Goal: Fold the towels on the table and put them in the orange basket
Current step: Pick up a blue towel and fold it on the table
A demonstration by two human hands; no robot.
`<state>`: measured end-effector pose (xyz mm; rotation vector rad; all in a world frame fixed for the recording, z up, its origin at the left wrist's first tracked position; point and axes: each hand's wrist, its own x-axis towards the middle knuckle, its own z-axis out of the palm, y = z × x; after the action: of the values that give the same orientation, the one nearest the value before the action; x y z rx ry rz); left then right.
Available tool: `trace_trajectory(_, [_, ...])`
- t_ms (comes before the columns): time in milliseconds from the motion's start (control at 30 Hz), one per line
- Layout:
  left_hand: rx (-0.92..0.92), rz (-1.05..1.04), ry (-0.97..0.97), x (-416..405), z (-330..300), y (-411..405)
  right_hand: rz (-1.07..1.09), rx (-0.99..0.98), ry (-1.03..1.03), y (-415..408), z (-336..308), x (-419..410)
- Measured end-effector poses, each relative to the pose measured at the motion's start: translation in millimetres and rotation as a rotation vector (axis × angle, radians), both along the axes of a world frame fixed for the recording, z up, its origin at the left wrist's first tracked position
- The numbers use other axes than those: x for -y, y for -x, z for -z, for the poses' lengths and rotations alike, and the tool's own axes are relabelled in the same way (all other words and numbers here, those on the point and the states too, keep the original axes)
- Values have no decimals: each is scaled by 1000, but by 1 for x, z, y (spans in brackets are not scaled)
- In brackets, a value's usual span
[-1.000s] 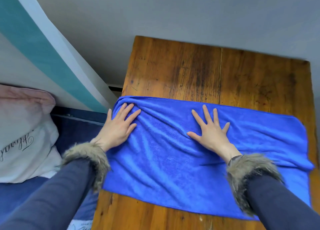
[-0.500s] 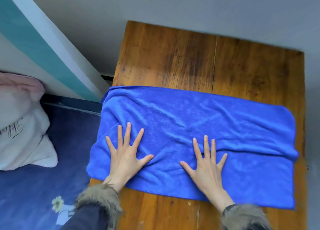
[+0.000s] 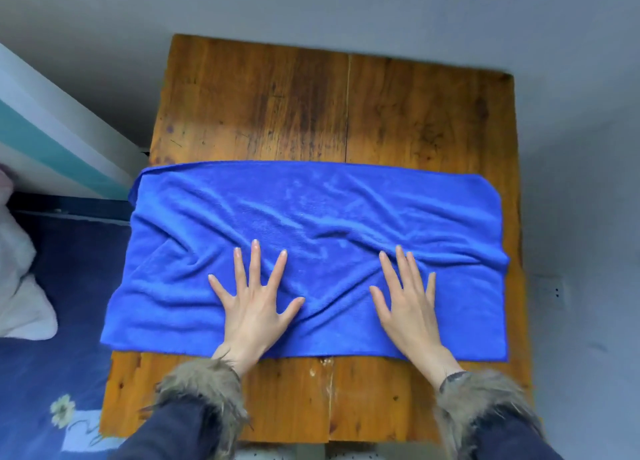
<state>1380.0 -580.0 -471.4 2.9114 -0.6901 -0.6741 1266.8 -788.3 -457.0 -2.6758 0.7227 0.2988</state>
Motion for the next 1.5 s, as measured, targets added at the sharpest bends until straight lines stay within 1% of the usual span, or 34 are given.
trace_trajectory(33, [3,44,23,11,0,10,63,22,28,11,-2,14])
trace_trajectory(67, [-1,90,32,22,1,19,103,-4,44,21,-3,28])
trace_trajectory(167, [-19,274,-51,56,6,45,142,-266,-5,48,3,71])
trace_trajectory(233, [-40,352,-71,73,10,57,124,-384,-54,61,9,92])
trace_trajectory(367, [-57,387,-131,91,7,77,98,-426,-80,81,15,110])
trace_trajectory(467, [-12,385,-92,100,-4,91,101,-407,-75,100,15,119])
trace_trajectory(567, [111,419,-31,105,-6,101,108,-403,-84,111,12,126])
trace_trajectory(633, [211,372,74,109,-7,99,154,-312,-46,109,9,130])
trace_trajectory(700, [279,310,158,123,-9,88,203,-166,17,97,5,137])
trace_trajectory(767, [314,263,182,140,-9,70,174,-61,77,77,4,147])
trace_trajectory(867, [265,201,137,166,-3,38,63,-1,114,34,9,164])
trace_trajectory(967, [168,172,51,182,11,10,-16,-31,70,-3,19,183])
trace_trajectory(1067, [132,199,8,189,23,-8,-19,-82,65,-20,33,203])
trace_trajectory(1233, [121,239,-49,204,26,-19,-21,-55,99,-22,44,223])
trace_trajectory(1367, [74,266,-41,230,23,-26,27,-84,64,-24,40,248])
trace_trajectory(1500, [60,269,26,238,18,-28,41,-130,47,-26,32,249])
